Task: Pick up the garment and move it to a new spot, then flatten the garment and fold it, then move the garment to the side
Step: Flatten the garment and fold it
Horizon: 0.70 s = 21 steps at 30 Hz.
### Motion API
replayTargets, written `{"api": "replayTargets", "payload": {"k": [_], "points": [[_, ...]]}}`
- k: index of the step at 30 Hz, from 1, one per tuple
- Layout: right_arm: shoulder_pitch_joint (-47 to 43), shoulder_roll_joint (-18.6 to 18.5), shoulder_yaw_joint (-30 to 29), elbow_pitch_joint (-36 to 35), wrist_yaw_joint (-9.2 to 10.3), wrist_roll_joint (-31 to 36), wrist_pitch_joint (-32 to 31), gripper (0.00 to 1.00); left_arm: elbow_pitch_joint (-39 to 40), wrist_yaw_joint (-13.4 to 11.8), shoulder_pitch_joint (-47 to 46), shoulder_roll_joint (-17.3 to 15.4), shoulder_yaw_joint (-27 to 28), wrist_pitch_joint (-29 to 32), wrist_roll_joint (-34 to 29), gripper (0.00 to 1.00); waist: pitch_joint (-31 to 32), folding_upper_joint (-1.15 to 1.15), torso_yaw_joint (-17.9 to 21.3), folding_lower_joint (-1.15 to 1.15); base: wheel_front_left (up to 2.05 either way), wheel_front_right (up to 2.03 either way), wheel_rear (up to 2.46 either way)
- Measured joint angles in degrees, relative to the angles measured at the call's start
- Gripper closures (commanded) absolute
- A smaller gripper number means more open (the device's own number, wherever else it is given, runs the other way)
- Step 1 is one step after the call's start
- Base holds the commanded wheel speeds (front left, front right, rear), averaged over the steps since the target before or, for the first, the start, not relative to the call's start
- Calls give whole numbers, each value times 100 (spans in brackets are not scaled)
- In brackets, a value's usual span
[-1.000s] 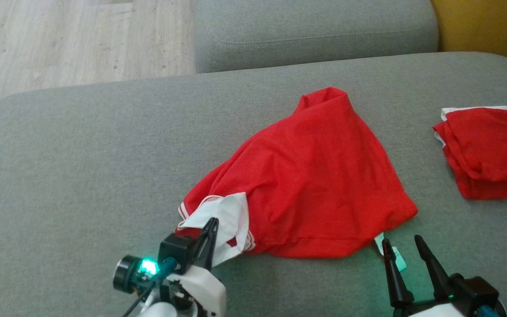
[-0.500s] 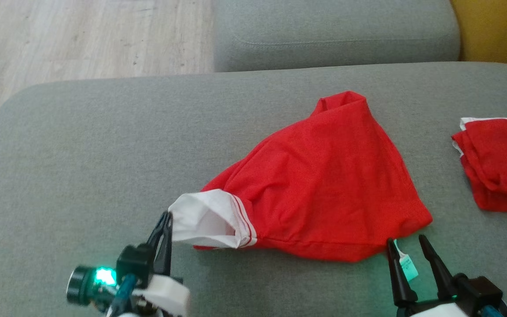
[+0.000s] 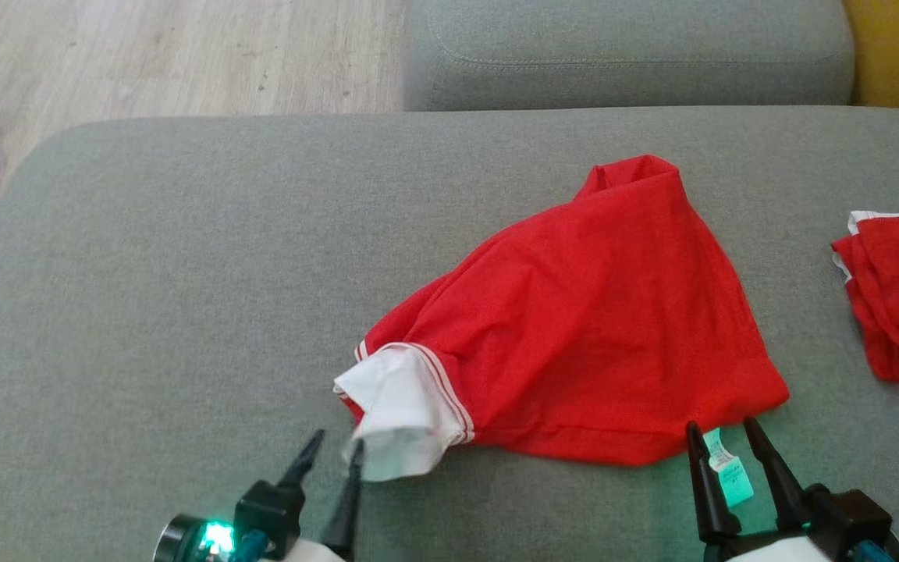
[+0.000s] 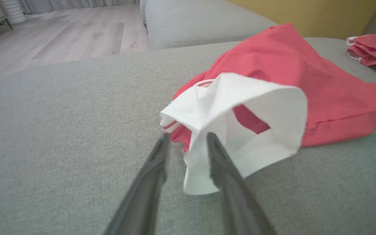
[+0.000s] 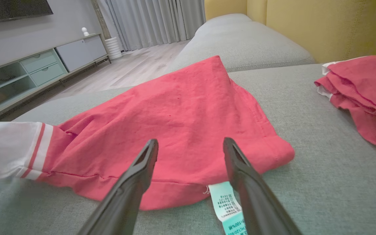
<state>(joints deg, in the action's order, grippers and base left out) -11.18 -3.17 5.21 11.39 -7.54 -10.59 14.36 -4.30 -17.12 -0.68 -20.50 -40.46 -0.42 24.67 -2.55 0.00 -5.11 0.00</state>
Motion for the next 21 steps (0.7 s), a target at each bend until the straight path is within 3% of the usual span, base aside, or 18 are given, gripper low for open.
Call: {"api": "replayTargets", "payload": {"k": [1, 5, 14, 21], "points": [[1, 0, 2, 2, 0, 0, 0, 0, 0, -1, 1, 2, -5, 29, 0, 0, -3, 0, 0, 0, 0, 0, 0], [1, 0, 13, 23, 0, 0, 0, 0, -5, 8, 2, -7, -42, 89, 1, 0, -14, 0, 16, 0, 0, 0, 0], [1, 0, 43, 51, 0, -1, 0, 0, -402, 287, -46, -174, -120, 187, 0, 0, 8, 0, 71, 0, 0, 0, 0], [8, -8, 127, 69, 0, -1, 0, 0, -1312, 713, -467, -68, -171, -44, 98, 0, 1, 0, 104, 0, 0, 0, 0]]}}
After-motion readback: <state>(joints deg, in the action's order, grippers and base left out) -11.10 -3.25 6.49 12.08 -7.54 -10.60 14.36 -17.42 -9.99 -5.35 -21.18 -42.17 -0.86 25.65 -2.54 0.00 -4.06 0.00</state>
